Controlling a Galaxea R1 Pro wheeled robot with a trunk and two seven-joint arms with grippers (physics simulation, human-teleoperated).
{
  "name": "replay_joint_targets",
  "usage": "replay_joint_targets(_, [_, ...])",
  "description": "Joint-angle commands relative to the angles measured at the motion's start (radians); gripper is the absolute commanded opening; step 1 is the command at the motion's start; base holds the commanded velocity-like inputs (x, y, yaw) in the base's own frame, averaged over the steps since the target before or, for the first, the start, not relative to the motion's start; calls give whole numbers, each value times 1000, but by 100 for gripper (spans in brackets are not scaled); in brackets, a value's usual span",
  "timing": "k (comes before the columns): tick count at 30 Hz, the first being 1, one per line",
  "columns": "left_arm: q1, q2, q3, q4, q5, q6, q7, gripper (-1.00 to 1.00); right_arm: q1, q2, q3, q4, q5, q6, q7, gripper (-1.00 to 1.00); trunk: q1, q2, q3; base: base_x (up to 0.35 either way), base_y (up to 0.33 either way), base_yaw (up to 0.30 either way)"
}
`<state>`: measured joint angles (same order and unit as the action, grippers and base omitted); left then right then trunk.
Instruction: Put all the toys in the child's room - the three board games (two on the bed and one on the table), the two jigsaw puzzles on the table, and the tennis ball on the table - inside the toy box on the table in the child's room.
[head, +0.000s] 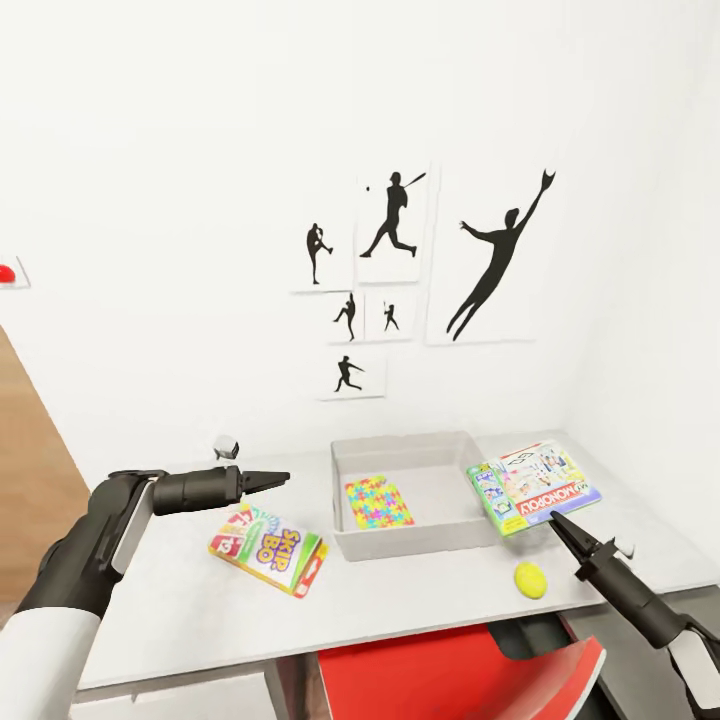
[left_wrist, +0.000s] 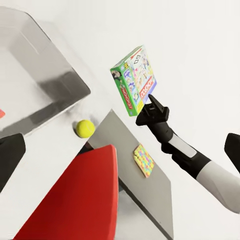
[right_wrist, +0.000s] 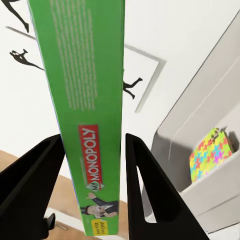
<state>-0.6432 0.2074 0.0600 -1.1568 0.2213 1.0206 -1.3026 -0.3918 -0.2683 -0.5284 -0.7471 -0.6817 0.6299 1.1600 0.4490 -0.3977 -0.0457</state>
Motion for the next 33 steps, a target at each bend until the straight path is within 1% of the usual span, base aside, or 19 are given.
replay_joint_targets(1, [-1,0,0,0,3,8,-1,100,-1,0,-1,0,-5,8,1,-100,1,-2,-2,133,-36,79])
replay_joint_targets(12, [-1,0,-1,0,2,7,0,100,-1,-1,-1,0,-5,8,2,-100,1,-2,-2,114,-58,18])
replay_joint_targets(22, [-1,0,-1,0,1,7,0,100,-1,0,-1,0,-4,7,4,-100,1,-2,-2,15,-73,0])
replay_joint_targets(33, [-1,0,-1,0,2,8,-1,100,-1,0,-1,0,-4,7,3,-100,1,-2,-2,58,-11,0])
